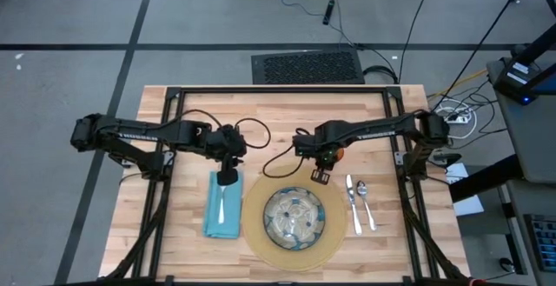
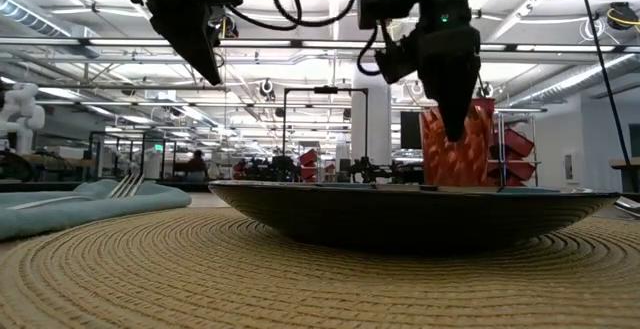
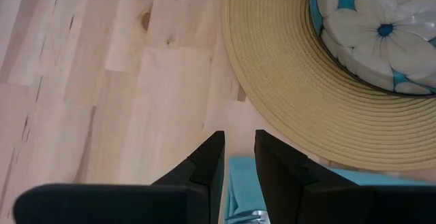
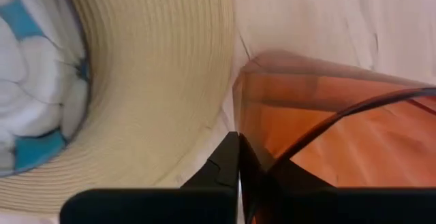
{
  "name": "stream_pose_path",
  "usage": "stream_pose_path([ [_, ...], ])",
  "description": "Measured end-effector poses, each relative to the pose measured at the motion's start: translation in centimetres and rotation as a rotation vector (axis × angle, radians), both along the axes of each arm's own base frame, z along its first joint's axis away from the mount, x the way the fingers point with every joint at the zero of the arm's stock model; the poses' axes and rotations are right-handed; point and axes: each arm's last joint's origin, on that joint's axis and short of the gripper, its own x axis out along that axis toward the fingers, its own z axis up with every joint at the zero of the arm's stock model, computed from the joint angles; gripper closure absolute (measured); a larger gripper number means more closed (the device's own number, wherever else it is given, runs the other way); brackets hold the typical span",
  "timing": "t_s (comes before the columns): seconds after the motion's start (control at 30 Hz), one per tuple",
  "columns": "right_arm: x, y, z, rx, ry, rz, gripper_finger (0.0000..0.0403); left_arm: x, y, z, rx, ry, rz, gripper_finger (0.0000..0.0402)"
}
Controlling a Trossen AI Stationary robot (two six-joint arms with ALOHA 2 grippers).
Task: Set table place
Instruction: Put the brown cup on the top right of the brown placemat
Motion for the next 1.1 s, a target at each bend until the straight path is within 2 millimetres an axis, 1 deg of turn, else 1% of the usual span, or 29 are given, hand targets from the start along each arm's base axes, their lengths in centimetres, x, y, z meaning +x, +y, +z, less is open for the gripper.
stream_pose_path([
  [0.07, 0.4, 0.2, 0.0, 0.011, -0.009, 0.007, 0.0402, 0.0, -0.1, 0.0, -0.001, 0.001, -0.003, 0.0336],
  [0.27, 0.6, 0.4, -1.2, 0.019, 0.060, 0.014, 0.0402, 0.0, -0.7, 0.0, 0.000, 0.002, -0.026, 0.0336],
  [0.5, 0.7, 0.4, -1.2, 0.019, 0.053, 0.009, 0.0400, -0.1, -1.1, 0.0, 0.001, 0.008, -0.042, 0.0336],
  [0.9, 0.9, 0.4, -1.4, 0.020, 0.035, -0.010, 0.0336, -0.1, -1.2, 0.0, 0.004, 0.007, -0.045, 0.0336],
  [1.1, 0.8, 0.5, -1.3, 0.018, 0.039, -0.010, 0.0323, -0.1, -1.2, 0.0, 0.005, 0.007, -0.046, 0.0336],
])
